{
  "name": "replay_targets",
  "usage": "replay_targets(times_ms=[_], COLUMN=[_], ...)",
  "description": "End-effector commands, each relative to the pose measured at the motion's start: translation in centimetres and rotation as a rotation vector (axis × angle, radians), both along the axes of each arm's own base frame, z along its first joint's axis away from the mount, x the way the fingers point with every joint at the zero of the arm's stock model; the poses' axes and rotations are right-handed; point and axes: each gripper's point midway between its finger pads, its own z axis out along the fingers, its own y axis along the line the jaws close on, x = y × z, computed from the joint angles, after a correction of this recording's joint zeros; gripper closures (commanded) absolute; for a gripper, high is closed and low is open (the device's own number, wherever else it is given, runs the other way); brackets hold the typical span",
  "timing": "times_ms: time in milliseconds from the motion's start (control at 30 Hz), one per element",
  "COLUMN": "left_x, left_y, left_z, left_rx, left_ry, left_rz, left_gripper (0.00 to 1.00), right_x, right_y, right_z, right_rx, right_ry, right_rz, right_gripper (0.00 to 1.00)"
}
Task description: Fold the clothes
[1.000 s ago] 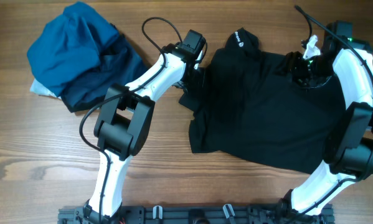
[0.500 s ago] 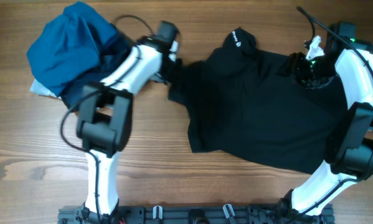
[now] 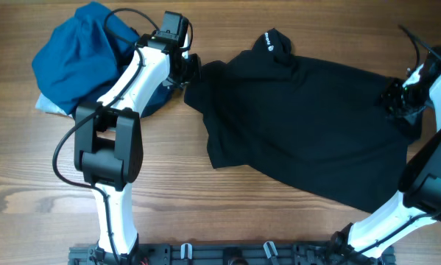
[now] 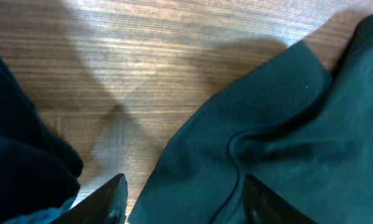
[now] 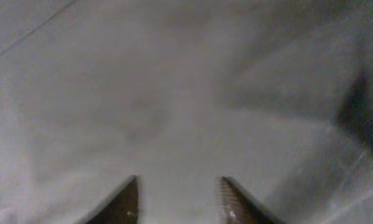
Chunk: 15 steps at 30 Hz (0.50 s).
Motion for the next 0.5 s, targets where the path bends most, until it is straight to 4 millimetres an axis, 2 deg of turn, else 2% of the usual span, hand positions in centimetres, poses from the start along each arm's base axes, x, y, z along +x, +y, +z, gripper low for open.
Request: replay_targets(times_ms=[0, 67, 167, 233, 333, 467], left_x=[0.0, 0.0, -0.6, -1.6, -4.0, -6.7], left_y=[0.1, 0.0, -0.4, -0.6, -0.8, -1.4], left_z=[3.6, 5.5, 9.0, 11.7, 15.3, 17.4], left_rx=[-0.010, -0.024, -0.061, -0.081, -0.098, -0.101], left_ry=[-0.062, -0.098, -0.158, -0.192, -0.219, -0.213], left_rz=[0.006, 0.004, -0.045, -0.067, -0.086, -0.117], left_gripper=[0.35, 0.30, 0.26, 0.21, 0.19, 0.17], right_x=[-1.0, -0.4, 0.5, 1.2, 2.7, 5.6], right_y=[-1.4, -1.7, -2.0, -2.2, -1.8, -1.0], right_z=[-1.8, -2.6, -3.8, -5.0, -7.6, -9.3], right_rx=[-0.040, -0.050, -0.042, -0.031, 0.031, 0.148], right_ry=[0.008, -0.024, -0.050, -0.059, -0.090, -0.167], right_rz=[-0.101, -0.132, -0.192, -0.212, -0.244, -0.288], right_gripper=[0.75, 0.85, 0.93, 0.94, 0.94, 0.95])
